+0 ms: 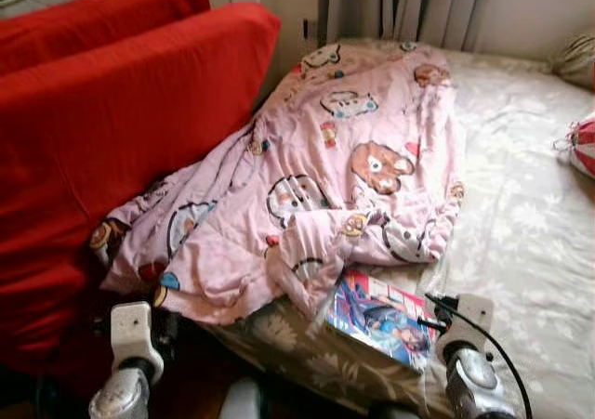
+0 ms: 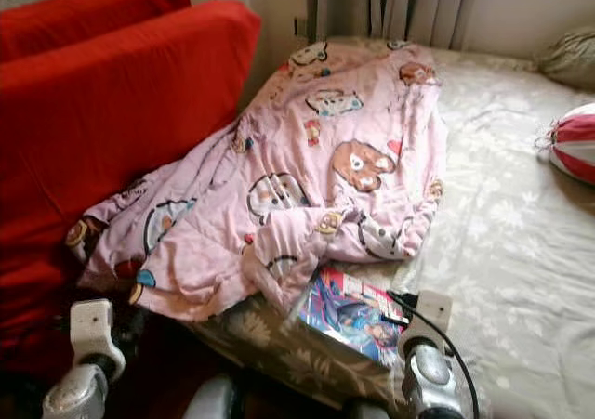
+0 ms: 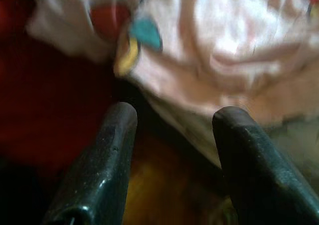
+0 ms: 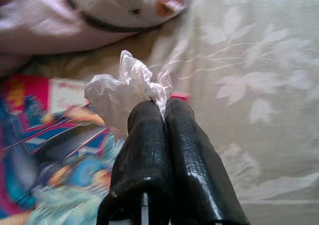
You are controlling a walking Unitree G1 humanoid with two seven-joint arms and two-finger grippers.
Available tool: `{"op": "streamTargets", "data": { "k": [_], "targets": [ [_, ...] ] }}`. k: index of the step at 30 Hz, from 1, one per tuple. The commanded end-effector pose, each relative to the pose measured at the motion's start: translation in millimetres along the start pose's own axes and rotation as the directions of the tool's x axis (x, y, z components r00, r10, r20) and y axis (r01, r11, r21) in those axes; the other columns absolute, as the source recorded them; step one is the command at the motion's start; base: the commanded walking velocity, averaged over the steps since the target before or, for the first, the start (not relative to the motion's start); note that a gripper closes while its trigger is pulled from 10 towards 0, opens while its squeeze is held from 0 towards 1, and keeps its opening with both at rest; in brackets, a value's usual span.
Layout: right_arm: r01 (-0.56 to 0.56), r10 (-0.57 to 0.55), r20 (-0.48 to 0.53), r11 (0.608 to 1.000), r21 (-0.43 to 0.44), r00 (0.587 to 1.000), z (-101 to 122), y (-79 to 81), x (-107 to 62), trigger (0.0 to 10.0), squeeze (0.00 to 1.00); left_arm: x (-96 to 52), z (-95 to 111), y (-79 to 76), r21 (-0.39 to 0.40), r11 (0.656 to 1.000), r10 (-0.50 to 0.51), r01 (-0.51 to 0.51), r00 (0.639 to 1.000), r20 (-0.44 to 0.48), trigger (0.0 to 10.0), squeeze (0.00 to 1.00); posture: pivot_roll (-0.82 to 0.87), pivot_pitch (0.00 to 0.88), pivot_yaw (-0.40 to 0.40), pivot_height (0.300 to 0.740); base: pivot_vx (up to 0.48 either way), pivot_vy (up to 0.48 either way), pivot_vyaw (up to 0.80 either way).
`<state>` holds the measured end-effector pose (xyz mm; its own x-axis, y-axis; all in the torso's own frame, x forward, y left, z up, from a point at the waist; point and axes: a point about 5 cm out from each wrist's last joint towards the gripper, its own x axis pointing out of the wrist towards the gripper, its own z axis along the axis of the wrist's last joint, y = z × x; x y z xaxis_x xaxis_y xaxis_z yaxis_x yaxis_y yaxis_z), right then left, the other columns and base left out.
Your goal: Clean up the room
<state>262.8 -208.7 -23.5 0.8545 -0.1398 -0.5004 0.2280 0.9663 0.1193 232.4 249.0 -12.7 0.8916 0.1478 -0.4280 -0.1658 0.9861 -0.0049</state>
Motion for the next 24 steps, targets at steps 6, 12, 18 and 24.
{"op": "streamTargets", "data": {
  "k": [6, 12, 18, 24],
  "targets": [
    [-0.102, 0.099, -0.106, 0.994, -0.025, 0.989, -18.4, 17.8, -3.1, 10.0, 0.00, 7.8, -11.7, -5.6, 0.018, 0.999, -0.047, 0.049, 0.994, -0.098, 10.0, 0.00, 0.07, 0.000, 0.049, 0.640, 0.000, 0.000, 0.00],
    [0.012, -0.013, -0.161, 1.000, -0.004, 0.987, -34.4, 1.0, -10.2, 10.0, 0.00, -1.1, -41.0, -13.3, -0.008, 1.000, -0.010, 0.008, 0.978, -0.209, 10.0, 0.00, 0.07, 0.000, 0.027, 0.640, 0.000, 0.000, 0.00],
    [0.043, -0.052, -0.221, 0.998, -0.047, 0.974, -49.1, -9.2, -17.7, 10.0, 0.00, -15.9, -66.2, -13.2, -0.026, 0.999, 0.022, -0.031, 0.955, -0.296, 10.0, 0.00, 0.08, 0.000, 0.005, 0.640, 0.000, 0.000, 0.00],
    [0.003, -0.035, -0.250, 0.992, -0.128, 0.968, -54.1, -14.5, -20.9, 10.0, 0.00, -29.8, -85.6, -10.2, -0.043, 0.996, 0.062, -0.082, 0.932, -0.356, 10.0, 0.00, 0.10, 0.000, -0.022, 0.650, 0.000, 0.000, 0.00]
  ]
}}
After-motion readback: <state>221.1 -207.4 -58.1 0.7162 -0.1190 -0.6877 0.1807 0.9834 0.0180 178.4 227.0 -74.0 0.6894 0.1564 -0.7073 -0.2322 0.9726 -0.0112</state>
